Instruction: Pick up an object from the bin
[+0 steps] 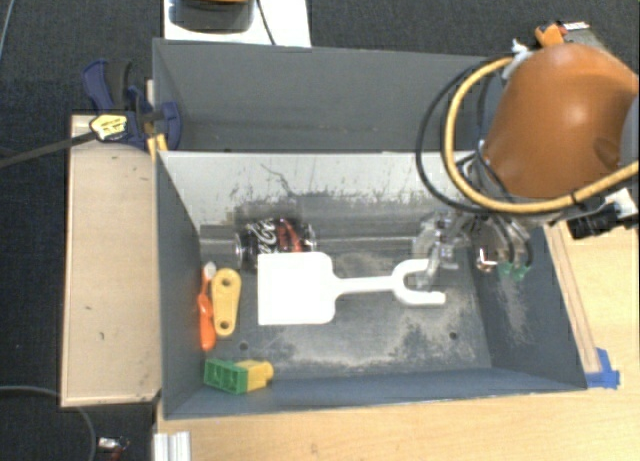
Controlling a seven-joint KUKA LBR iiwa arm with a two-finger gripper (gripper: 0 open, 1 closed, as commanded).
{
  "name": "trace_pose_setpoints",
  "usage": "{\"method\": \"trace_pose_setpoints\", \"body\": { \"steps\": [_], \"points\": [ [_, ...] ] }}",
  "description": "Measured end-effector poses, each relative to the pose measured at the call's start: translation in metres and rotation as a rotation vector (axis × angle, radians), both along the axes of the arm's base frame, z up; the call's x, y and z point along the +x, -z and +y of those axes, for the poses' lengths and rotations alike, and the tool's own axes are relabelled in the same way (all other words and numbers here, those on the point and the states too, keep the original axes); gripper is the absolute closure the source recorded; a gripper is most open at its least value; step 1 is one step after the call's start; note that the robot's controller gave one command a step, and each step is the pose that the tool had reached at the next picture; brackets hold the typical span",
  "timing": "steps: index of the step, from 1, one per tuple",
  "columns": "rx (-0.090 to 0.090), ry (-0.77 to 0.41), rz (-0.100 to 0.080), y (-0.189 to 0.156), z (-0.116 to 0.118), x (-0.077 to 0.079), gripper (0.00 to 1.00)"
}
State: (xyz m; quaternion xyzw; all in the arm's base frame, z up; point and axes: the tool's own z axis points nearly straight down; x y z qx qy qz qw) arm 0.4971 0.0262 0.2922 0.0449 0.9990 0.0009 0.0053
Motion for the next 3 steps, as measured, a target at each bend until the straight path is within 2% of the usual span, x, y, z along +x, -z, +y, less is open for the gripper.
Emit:
{"method": "trace_pose_setpoints", "body": {
  "steps": [1, 2, 3],
  "points": [
    [0.002, 0.015, -0.022, -0.014, -0.002, -0.001, 1.0],
    [-0.002, -0.094, -0.019, 0.067, -0.012, 0.031, 1.0],
    [-0.001, -0.081, -0.011, 0.091, 0.008, 0.023, 1.0]
  ]
}}
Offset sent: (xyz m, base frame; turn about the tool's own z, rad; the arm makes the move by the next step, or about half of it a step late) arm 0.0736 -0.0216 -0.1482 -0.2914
